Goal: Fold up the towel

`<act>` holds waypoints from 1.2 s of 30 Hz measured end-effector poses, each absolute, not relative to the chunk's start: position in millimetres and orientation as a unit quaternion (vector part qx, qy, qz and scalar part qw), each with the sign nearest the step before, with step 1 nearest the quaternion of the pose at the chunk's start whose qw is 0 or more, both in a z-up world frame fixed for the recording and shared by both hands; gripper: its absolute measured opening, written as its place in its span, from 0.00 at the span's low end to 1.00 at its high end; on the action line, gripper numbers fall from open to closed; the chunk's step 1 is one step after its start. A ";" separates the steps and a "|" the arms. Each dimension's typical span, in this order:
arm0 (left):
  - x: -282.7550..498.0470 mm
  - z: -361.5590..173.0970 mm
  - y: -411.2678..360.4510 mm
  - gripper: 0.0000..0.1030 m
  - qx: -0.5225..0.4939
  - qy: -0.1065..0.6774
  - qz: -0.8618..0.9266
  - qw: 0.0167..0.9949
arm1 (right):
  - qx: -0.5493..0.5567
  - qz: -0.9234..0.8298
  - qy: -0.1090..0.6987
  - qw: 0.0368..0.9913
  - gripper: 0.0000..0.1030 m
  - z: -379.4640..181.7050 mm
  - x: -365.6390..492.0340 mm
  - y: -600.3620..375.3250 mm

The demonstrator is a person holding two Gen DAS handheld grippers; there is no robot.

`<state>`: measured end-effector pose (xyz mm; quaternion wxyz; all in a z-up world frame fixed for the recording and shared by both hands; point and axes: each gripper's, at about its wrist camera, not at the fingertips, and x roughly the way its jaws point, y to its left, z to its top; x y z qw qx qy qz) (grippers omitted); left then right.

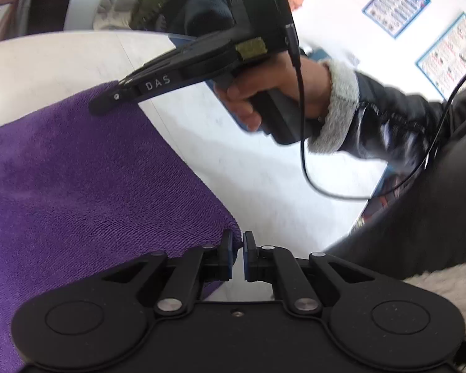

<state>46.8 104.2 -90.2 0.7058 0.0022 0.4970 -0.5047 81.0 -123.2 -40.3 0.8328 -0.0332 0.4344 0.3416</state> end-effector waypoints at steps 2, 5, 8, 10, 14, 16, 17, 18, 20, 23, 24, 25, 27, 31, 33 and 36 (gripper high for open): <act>47.6 -106.3 96.1 0.05 0.002 0.514 -0.509 0.691 | -0.047 0.330 0.450 0.828 0.03 -54.3 78.3 -126.3; 52.5 -129.0 84.8 0.05 0.005 0.542 -0.508 0.670 | -0.067 0.316 0.470 0.821 0.03 -75.3 76.4 -128.7; 57.3 -146.9 76.0 0.05 0.010 0.555 -0.506 0.660 | -0.083 0.312 0.477 0.818 0.03 -87.8 73.8 -128.1; 60.0 -153.9 71.6 0.05 0.013 0.560 -0.504 0.657 | -0.103 0.313 0.472 0.818 0.03 -91.4 71.3 -125.0; 58.1 -151.3 64.0 0.06 0.036 0.565 -0.501 0.654 | -0.115 0.315 0.466 0.819 0.03 -95.0 68.8 -122.7; 56.6 -152.8 60.2 0.06 0.050 0.564 -0.496 0.659 | -0.122 0.316 0.462 0.820 0.03 -96.6 67.5 -122.0; 55.9 -153.1 58.8 0.06 0.055 0.563 -0.493 0.661 | -0.125 0.316 0.460 0.820 0.03 -97.4 66.9 -121.6; 54.9 -153.0 57.1 0.06 0.061 0.562 -0.490 0.664 | -0.127 0.317 0.458 0.821 0.03 -98.5 66.3 -121.8; 51.7 -152.3 53.0 0.06 0.076 0.558 -0.484 0.670 | -0.128 0.318 0.455 0.822 0.03 -99.6 65.3 -122.7; 44.1 -150.2 45.0 0.06 0.106 0.549 -0.476 0.679 | -0.131 0.319 0.450 0.824 0.03 -101.9 62.9 -123.1; 40.6 -149.2 42.0 0.07 0.117 0.544 -0.472 0.684 | -0.131 0.319 0.448 0.825 0.03 -102.4 62.6 -123.4; 36.7 -147.9 38.9 0.07 0.130 0.538 -0.467 0.690 | -0.130 0.320 0.446 0.826 0.03 -102.9 62.3 -123.7; 30.5 -145.6 34.4 0.07 0.148 0.528 -0.459 0.699 | -0.129 0.320 0.441 0.828 0.03 -103.7 61.7 -124.5; 19.7 -142.4 26.7 0.07 0.171 0.514 -0.445 0.713 | -0.124 0.320 0.433 0.834 0.03 -105.1 60.0 -127.2; 15.9 -141.7 24.4 0.07 0.171 0.512 -0.441 0.717 | -0.119 0.318 0.429 0.837 0.04 -106.2 58.9 -129.1; 10.1 -141.4 20.6 0.07 0.172 0.513 -0.440 0.717 | -0.109 0.317 0.425 0.841 0.08 -107.3 57.5 -132.9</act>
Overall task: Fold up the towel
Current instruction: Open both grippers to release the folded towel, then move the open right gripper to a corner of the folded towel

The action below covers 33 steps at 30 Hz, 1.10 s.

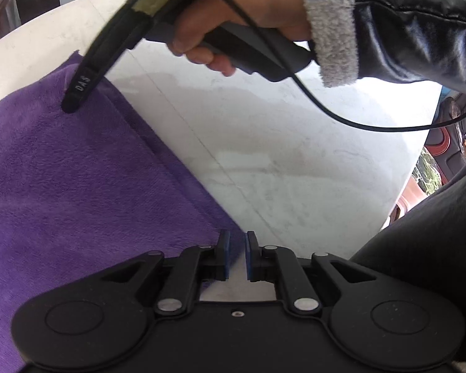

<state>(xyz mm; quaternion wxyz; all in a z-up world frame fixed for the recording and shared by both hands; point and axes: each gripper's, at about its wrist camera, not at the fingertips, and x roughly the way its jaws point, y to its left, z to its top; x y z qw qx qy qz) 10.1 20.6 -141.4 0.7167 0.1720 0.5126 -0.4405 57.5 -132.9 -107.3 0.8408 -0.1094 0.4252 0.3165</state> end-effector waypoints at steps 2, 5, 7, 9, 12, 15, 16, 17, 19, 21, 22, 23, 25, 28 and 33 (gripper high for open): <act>5.7 -140.2 18.7 0.07 0.176 0.510 -0.438 0.719 | -0.105 0.315 0.423 0.843 0.15 -107.4 57.0 -135.5; 0.9 -133.7 19.9 0.07 0.177 0.504 -0.431 0.728 | -0.091 0.306 0.419 0.850 0.30 -105.7 56.7 -143.4; -0.9 -127.0 24.7 0.07 0.173 0.499 -0.423 0.736 | -0.072 0.300 0.415 0.856 0.36 -102.6 55.4 -152.2; -1.2 -118.6 35.9 0.07 0.167 0.496 -0.408 0.748 | -0.050 0.296 0.410 0.861 0.38 -97.3 53.2 -163.3; -0.3 -97.5 48.6 0.10 0.147 0.493 -0.371 0.773 | -0.015 0.282 0.401 0.872 0.41 -86.4 46.3 -183.1; 5.3 -80.9 60.3 0.10 0.130 0.492 -0.315 0.801 | 0.043 0.270 0.394 0.877 0.42 -75.5 31.4 -207.8; 2.6 -78.0 71.1 0.10 0.127 0.490 -0.299 0.809 | 0.070 0.264 0.394 0.877 0.42 -72.0 23.9 -218.0; 1.3 -72.0 90.0 0.10 0.124 0.490 -0.280 0.816 | 0.098 0.260 0.397 0.875 0.42 -71.0 15.7 -226.5; 7.3 -72.1 119.0 0.10 0.117 0.488 -0.237 0.832 | 0.146 0.254 0.409 0.865 0.42 -72.9 -3.1 -238.8; 14.4 -82.4 137.0 0.10 0.112 0.486 -0.205 0.842 | 0.180 0.249 0.426 0.851 0.42 -79.4 -23.6 -242.3; 19.0 -78.6 151.8 0.10 0.109 0.482 -0.194 0.847 | 0.197 0.246 0.435 0.844 0.42 -82.7 -34.0 -243.9; 23.6 -74.8 166.5 0.10 0.105 0.479 -0.183 0.852 | 0.204 0.243 0.441 0.839 0.42 -86.0 -40.5 -243.7; 32.1 -68.0 192.4 0.10 0.097 0.473 -0.167 0.860 | 0.230 0.230 0.466 0.823 0.42 -94.5 -59.4 -237.1; 47.6 -71.3 206.4 0.10 0.088 0.472 -0.176 0.859 | 0.251 0.214 0.488 0.809 0.42 -101.3 -77.6 -222.9; 62.0 -92.2 210.0 0.10 0.091 0.481 -0.216 0.845 | 0.208 0.188 0.509 0.814 0.40 -100.0 -92.4 -190.8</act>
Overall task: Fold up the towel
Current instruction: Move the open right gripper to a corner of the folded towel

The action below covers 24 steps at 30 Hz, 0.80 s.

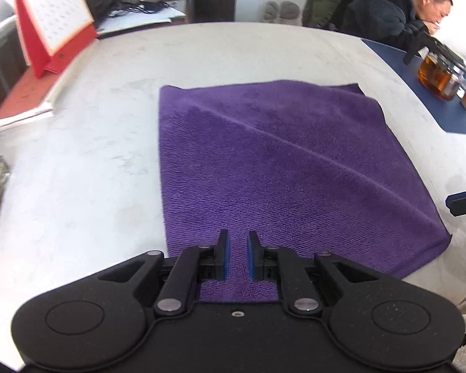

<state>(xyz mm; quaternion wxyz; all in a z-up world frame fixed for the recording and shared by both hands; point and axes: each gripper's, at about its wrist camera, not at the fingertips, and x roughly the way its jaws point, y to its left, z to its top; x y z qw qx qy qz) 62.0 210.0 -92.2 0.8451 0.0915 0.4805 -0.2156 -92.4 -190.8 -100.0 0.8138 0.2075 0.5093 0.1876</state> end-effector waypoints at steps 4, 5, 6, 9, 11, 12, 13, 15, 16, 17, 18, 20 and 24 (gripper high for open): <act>69.3 -101.7 212.4 0.10 0.095 0.488 -0.243 0.833 | 0.175 0.174 0.517 0.819 0.39 -98.0 -100.8 -172.0; 70.9 -102.1 213.0 0.10 0.096 0.489 -0.247 0.831 | 0.172 0.172 0.517 0.821 0.39 -97.5 -102.1 -170.0; 72.0 -102.6 214.0 0.10 0.099 0.489 -0.251 0.829 | 0.168 0.169 0.514 0.824 0.39 -96.4 -102.5 -166.3; 74.3 -100.0 218.2 0.10 0.100 0.493 -0.258 0.825 | 0.170 0.163 0.504 0.831 0.39 -93.4 -99.3 -163.1; 74.0 -101.7 218.3 0.10 0.103 0.496 -0.257 0.823 | 0.174 0.161 0.497 0.835 0.39 -92.9 -92.9 -163.0; 73.5 -102.6 218.7 0.10 0.104 0.498 -0.257 0.822 | 0.175 0.161 0.493 0.837 0.39 -93.5 -89.0 -163.2; 73.1 -103.6 219.1 0.10 0.104 0.500 -0.256 0.821 | 0.176 0.161 0.490 0.838 0.39 -94.0 -85.1 -163.5; 69.8 -103.5 219.8 0.10 0.106 0.502 -0.254 0.820 | 0.176 0.165 0.487 0.839 0.39 -96.6 -76.1 -165.3; 67.7 -102.9 220.2 0.10 0.107 0.502 -0.253 0.820 | 0.175 0.166 0.486 0.840 0.39 -97.9 -71.7 -166.2; 66.1 -103.1 219.7 0.10 0.107 0.502 -0.252 0.820 | 0.175 0.168 0.485 0.840 0.39 -99.2 -67.2 -167.1; 65.3 -104.2 218.2 0.10 0.108 0.502 -0.250 0.821 | 0.178 0.170 0.484 0.840 0.39 -101.3 -63.3 -169.0; 63.8 -105.5 216.2 0.10 0.110 0.502 -0.248 0.821 | 0.185 0.173 0.483 0.838 0.39 -105.6 -55.5 -173.0; 60.3 -105.3 215.3 0.10 0.112 0.503 -0.244 0.822 | 0.197 0.180 0.476 0.838 0.39 -111.6 -39.3 -181.6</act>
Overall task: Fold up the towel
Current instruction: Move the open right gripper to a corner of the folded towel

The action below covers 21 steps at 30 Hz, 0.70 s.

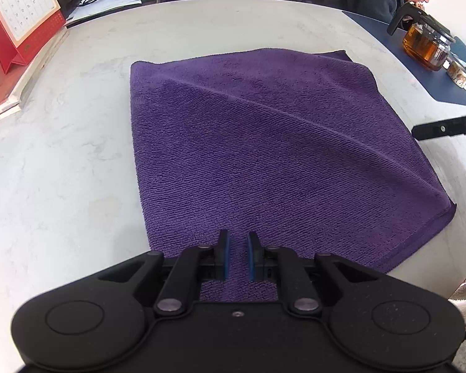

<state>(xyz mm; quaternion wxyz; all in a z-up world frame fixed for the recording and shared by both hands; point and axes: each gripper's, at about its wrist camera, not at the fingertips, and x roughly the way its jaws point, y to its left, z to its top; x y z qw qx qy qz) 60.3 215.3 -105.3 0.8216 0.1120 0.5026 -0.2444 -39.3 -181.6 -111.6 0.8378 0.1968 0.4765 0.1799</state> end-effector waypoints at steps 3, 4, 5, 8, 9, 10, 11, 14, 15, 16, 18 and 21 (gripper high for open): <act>60.6 -105.0 214.8 0.10 0.114 0.504 -0.242 0.821 | 0.209 0.184 0.471 0.837 0.39 -115.6 -26.0 -188.6; 60.8 -105.0 214.8 0.10 0.116 0.504 -0.242 0.821 | 0.213 0.186 0.469 0.836 0.39 -117.1 -21.6 -190.4; 61.0 -105.1 214.4 0.10 0.117 0.505 -0.241 0.820 | 0.217 0.189 0.468 0.836 0.39 -118.7 -17.2 -192.2; 61.5 -104.7 212.5 0.10 0.123 0.507 -0.239 0.819 | 0.222 0.198 0.466 0.833 0.39 -123.5 -2.6 -195.7; 62.0 -105.1 211.9 0.10 0.123 0.508 -0.238 0.819 | 0.221 0.203 0.466 0.832 0.39 -124.9 2.4 -196.6; 62.5 -105.6 211.2 0.10 0.122 0.509 -0.236 0.819 | 0.221 0.207 0.466 0.832 0.39 -126.3 7.5 -197.5; 62.8 -106.0 210.6 0.10 0.122 0.509 -0.234 0.819 | 0.223 0.209 0.466 0.831 0.39 -127.4 10.4 -198.6; 63.6 -106.7 209.2 0.11 0.120 0.511 -0.229 0.820 | 0.240 0.219 0.464 0.824 0.39 -132.2 19.6 -205.2; 63.9 -107.0 208.8 0.11 0.120 0.512 -0.228 0.820 | 0.244 0.221 0.463 0.823 0.38 -133.0 21.2 -206.8; 64.2 -107.3 208.3 0.11 0.119 0.512 -0.227 0.820 | 0.250 0.224 0.460 0.822 0.39 -133.7 23.1 -209.2; 65.0 -107.9 207.2 0.11 0.119 0.514 -0.224 0.819 | 0.256 0.227 0.457 0.821 0.39 -134.9 27.5 -212.4; 66.0 -108.2 205.6 0.11 0.119 0.516 -0.220 0.819 | 0.266 0.240 0.457 0.814 0.39 -137.7 36.0 -215.8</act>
